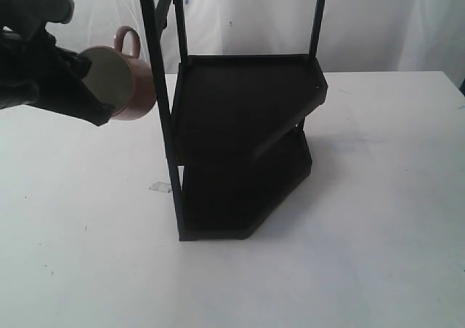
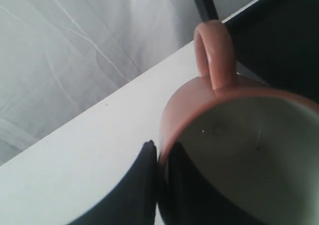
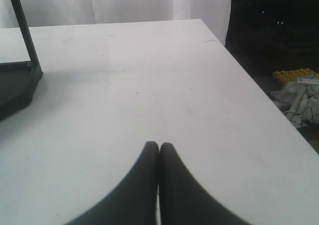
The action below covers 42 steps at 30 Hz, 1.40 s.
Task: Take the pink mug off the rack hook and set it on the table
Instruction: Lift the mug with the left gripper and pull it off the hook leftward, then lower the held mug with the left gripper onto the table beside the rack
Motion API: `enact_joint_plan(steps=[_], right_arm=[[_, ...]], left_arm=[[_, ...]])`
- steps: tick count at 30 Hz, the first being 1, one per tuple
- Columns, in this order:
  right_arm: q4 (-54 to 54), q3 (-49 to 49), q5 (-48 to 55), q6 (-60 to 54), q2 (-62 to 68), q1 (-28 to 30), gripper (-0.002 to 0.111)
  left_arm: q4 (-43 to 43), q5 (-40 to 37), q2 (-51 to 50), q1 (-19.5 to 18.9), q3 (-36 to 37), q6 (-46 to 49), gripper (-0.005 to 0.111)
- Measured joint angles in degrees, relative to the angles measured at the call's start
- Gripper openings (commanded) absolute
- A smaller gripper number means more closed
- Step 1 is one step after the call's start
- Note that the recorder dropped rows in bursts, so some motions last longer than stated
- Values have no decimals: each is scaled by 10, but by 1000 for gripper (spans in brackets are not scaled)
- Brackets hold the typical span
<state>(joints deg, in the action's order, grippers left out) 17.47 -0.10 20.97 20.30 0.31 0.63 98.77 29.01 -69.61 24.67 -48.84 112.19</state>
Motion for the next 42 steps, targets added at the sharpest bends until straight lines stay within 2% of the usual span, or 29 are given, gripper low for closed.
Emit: enact_joint_plan(steps=[5, 13, 24, 31, 33, 36, 40, 42], right_arm=[[0, 0, 0, 0, 0, 0, 0], [0, 0, 0, 0, 0, 0, 0], [0, 0, -43, 0, 0, 0, 0], [0, 0, -53, 0, 0, 0, 0], [0, 0, -58, 0, 0, 0, 0], [-26, 0, -65, -4, 0, 0, 0], [-104, 0, -84, -51, 0, 0, 0], [-140, 0, -88, -86, 0, 0, 0]], left_arm=[[0, 51, -43, -6, -39, 0, 0], [0, 59, -45, -6, -43, 0, 0], [0, 33, -44, -6, 70, -53, 0], [-17, -11, -8, -6, 60, -84, 0], [-65, -19, -2, -15, 60, -137, 0], [-209, -69, -1, -59, 60, -307, 0], [-494, -199, -1, -146, 56, -663, 0], [-622, -276, -1, -184, 46, -804, 0]])
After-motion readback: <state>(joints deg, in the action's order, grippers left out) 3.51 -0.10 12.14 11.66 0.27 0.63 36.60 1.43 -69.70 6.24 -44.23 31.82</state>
